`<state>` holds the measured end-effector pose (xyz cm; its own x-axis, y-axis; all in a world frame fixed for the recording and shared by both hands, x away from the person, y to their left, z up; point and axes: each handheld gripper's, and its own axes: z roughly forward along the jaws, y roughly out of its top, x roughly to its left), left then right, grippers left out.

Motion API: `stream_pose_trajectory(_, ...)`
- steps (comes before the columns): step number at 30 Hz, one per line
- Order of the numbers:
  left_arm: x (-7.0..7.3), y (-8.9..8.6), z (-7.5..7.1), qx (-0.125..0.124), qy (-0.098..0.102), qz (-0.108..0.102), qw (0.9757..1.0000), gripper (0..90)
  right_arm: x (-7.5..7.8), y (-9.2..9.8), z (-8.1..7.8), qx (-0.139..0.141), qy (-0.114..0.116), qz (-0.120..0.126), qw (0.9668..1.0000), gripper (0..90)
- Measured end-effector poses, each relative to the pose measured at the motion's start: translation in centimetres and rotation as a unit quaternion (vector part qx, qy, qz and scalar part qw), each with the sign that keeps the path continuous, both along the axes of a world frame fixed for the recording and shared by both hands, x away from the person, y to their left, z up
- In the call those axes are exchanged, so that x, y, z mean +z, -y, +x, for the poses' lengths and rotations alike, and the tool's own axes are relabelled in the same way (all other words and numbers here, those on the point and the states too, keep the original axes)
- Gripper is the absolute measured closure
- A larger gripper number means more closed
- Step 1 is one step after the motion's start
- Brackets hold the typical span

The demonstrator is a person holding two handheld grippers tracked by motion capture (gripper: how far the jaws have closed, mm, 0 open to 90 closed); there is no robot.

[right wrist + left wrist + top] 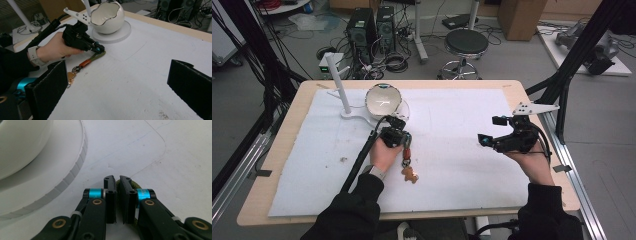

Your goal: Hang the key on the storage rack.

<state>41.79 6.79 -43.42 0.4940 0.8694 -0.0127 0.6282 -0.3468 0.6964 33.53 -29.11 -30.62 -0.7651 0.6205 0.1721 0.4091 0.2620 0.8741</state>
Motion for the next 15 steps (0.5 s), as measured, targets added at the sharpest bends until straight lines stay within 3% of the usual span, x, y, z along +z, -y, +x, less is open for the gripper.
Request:
stream_pose_trajectory(5, -0.1, 0.0, -0.2, -0.017, 0.014, 0.011, 0.9997, 83.6, 0.0, 0.1, 0.0, -0.003, -0.002, 0.002, 1.0000, 2.7)
stream_pose_trajectory(9, 0.0, -0.4, 0.0, -0.022, 0.005, -0.004, 0.9997, 84.0, -0.1, 0.1, 0.0, -0.003, -0.005, 0.002, 1.0000, 2.7)
stream_pose_trajectory(15, 2.1, -1.4, -0.5, -0.044, 0.010, -0.061, 0.9971, 84.1, -0.3, -0.1, 0.2, -0.003, -0.007, -0.004, 1.0000, 2.7)
